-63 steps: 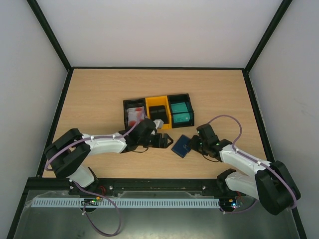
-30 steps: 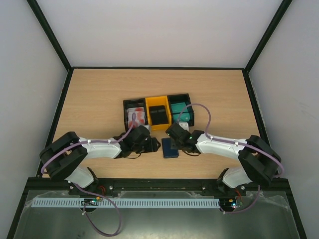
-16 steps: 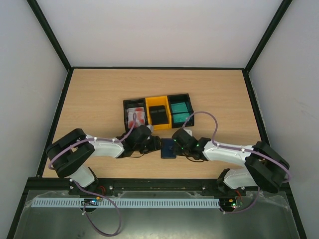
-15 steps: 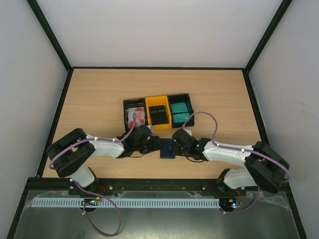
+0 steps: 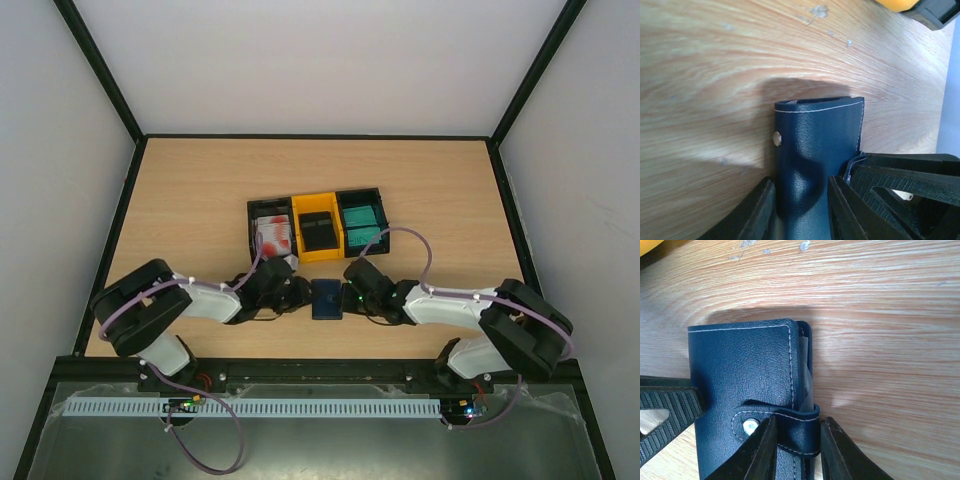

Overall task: Put the credit cards into the card holder
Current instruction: Move the card holder to the center of the board, then open the card holder at the center of the board.

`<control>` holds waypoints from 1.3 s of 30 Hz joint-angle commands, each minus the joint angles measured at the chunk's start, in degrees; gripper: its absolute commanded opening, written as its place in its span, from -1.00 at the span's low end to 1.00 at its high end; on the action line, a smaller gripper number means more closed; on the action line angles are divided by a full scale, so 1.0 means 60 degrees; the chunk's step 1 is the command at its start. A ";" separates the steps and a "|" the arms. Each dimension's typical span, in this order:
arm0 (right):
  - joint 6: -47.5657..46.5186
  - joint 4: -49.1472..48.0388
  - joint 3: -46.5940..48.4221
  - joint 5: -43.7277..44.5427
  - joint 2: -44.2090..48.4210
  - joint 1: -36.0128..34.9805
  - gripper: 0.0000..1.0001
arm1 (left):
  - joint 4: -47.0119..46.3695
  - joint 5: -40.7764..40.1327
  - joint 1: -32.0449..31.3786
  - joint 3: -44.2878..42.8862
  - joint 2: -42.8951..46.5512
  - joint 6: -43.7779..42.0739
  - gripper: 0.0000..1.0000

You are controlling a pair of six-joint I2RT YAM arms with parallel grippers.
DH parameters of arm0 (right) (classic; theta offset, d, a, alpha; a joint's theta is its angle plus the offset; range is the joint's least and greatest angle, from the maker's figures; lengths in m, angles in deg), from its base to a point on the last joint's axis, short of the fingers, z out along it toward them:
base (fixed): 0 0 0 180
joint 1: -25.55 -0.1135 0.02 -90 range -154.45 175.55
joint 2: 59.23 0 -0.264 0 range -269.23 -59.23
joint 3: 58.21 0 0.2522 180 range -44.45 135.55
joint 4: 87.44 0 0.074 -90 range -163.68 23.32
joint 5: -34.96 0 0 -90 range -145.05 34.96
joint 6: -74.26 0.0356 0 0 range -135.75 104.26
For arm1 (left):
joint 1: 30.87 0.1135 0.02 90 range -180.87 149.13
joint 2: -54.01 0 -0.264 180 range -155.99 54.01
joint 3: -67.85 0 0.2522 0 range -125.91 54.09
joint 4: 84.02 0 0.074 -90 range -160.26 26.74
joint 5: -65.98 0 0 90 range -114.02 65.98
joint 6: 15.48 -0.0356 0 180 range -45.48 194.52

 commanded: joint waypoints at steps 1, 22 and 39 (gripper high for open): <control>-0.0079 -0.0073 -0.0025 -0.0060 -0.0376 -0.0067 -0.49 | -0.0212 0.0350 -0.0018 0.0417 0.0290 0.0059 -0.45; -0.0621 0.2594 0.2437 0.2431 -0.1067 -0.1283 0.07 | 0.1291 -0.0213 0.0134 0.0031 0.1556 -0.0456 -0.95; -0.0310 0.5123 0.2565 0.5007 -0.1533 -0.1294 -0.41 | 0.2030 -0.0679 0.0234 0.0114 0.1927 -0.0489 -0.95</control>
